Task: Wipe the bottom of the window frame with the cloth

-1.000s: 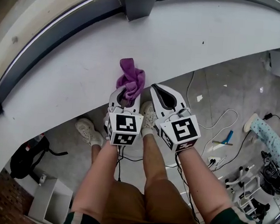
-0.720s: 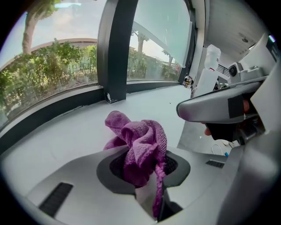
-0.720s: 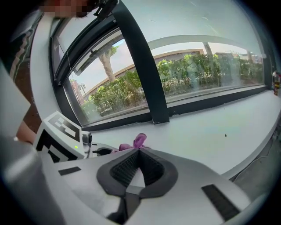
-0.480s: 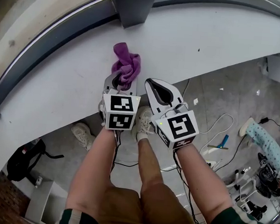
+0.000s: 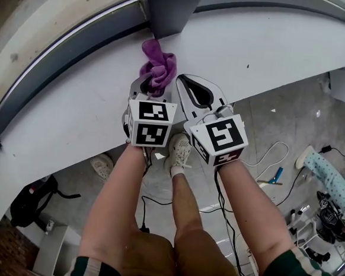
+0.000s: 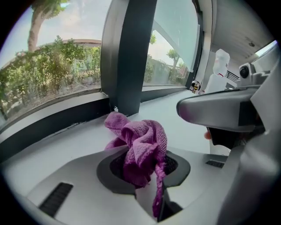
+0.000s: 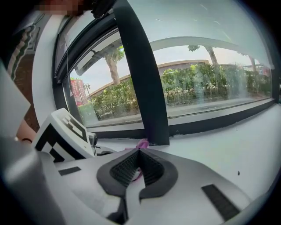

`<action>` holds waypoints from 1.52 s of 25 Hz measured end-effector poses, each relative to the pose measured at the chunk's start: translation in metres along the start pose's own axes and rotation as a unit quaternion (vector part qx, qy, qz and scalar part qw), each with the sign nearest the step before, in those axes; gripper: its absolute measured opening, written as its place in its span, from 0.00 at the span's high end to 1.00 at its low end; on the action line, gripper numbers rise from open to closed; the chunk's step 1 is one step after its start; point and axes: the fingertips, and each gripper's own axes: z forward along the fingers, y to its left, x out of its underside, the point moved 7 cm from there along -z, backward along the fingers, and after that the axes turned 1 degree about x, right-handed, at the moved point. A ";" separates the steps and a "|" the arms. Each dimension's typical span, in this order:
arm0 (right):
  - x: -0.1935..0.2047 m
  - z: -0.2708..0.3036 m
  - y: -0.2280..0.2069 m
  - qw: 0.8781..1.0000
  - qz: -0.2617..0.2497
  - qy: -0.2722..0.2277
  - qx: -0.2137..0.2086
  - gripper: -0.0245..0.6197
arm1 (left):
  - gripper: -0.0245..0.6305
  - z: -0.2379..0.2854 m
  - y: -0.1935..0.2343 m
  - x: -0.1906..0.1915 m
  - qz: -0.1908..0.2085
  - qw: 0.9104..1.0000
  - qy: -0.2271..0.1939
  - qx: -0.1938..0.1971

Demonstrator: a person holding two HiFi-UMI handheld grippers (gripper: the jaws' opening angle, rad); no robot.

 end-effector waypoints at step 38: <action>-0.025 0.050 0.062 0.999 -0.037 0.012 0.013 0.94 | 0.80 -0.033 0.091 0.019 0.013 1.000 0.006 0.002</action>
